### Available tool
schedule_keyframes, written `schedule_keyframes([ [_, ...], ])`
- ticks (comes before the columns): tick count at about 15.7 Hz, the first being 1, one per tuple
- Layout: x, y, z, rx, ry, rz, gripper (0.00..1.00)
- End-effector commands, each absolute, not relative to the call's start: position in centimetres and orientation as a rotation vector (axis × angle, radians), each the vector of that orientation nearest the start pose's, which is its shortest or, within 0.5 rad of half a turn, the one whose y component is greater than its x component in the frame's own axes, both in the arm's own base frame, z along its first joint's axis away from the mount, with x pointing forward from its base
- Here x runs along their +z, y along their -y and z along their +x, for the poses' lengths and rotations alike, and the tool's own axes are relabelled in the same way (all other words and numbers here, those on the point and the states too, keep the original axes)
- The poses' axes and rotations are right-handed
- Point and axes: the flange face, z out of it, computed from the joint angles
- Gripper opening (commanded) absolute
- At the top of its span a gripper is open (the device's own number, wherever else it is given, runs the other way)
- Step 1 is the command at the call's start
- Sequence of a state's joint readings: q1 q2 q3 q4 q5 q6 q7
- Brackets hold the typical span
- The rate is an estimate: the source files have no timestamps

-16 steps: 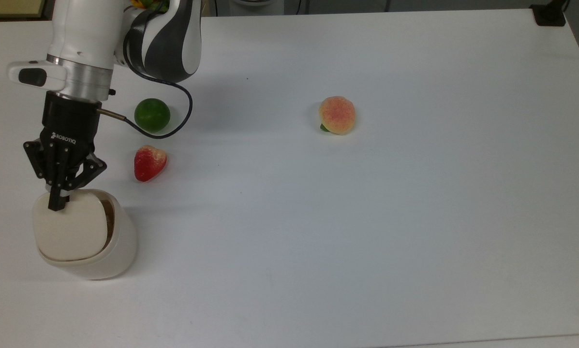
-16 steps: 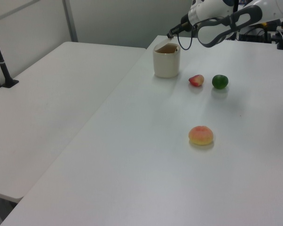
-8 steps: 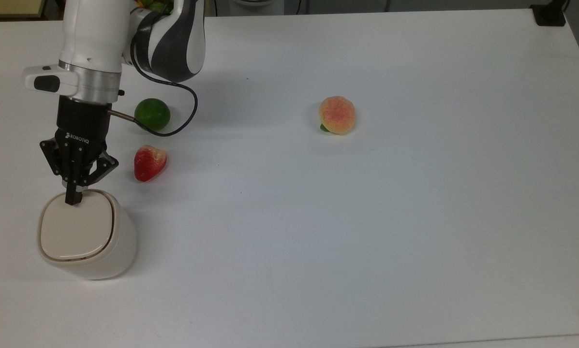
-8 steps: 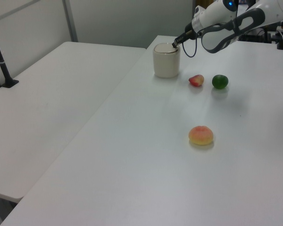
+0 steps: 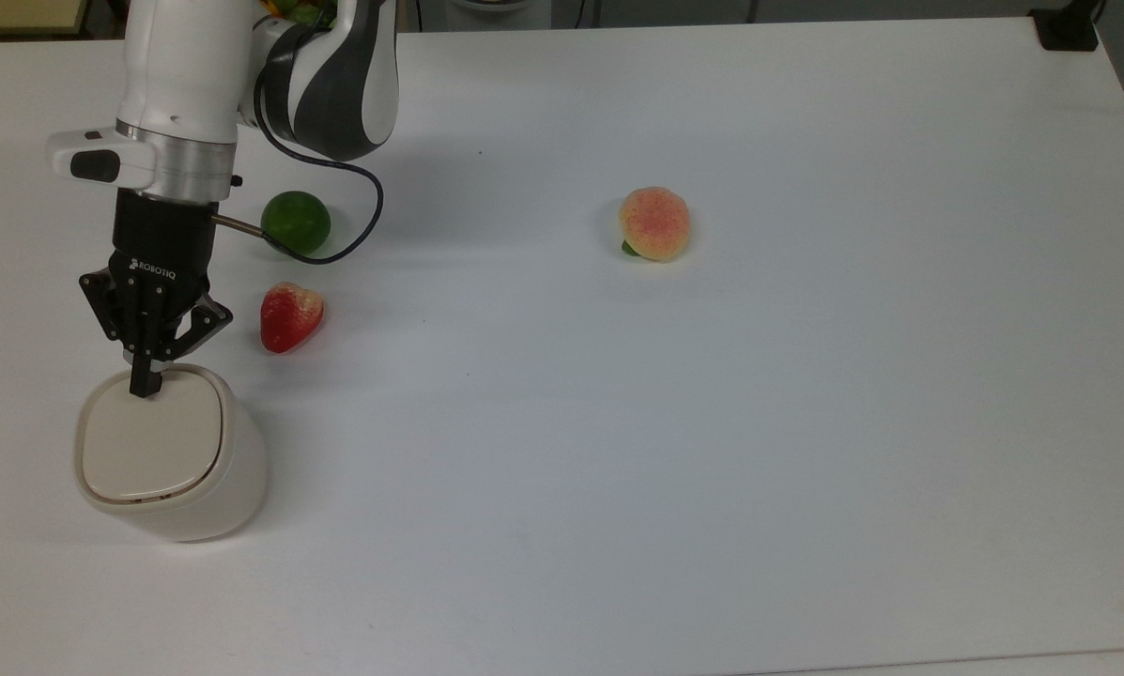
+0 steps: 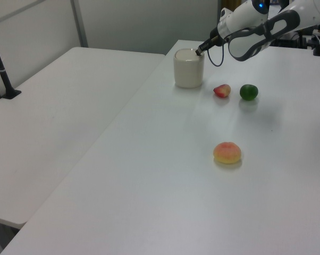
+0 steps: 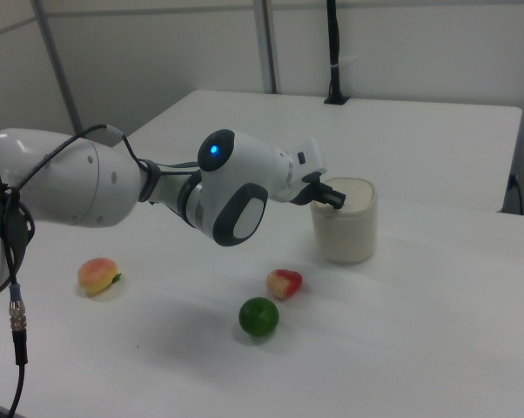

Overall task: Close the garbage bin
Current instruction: 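Press the gripper down on the closed lid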

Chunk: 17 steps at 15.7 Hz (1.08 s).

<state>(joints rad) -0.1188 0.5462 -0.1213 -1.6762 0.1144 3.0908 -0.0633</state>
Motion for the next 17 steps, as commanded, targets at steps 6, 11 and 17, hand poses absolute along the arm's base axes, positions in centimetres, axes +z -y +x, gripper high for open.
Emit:
schedule_keyframes([
  [6,37.4,16.6,70.1,-1.3,-0.312,-2.988,0.02],
  [11,36.5,16.6,70.1,-1.283,-0.291,-3.004,0.02],
  [17,35.8,16.7,70.1,-1.267,-0.285,-3.014,0.02],
])
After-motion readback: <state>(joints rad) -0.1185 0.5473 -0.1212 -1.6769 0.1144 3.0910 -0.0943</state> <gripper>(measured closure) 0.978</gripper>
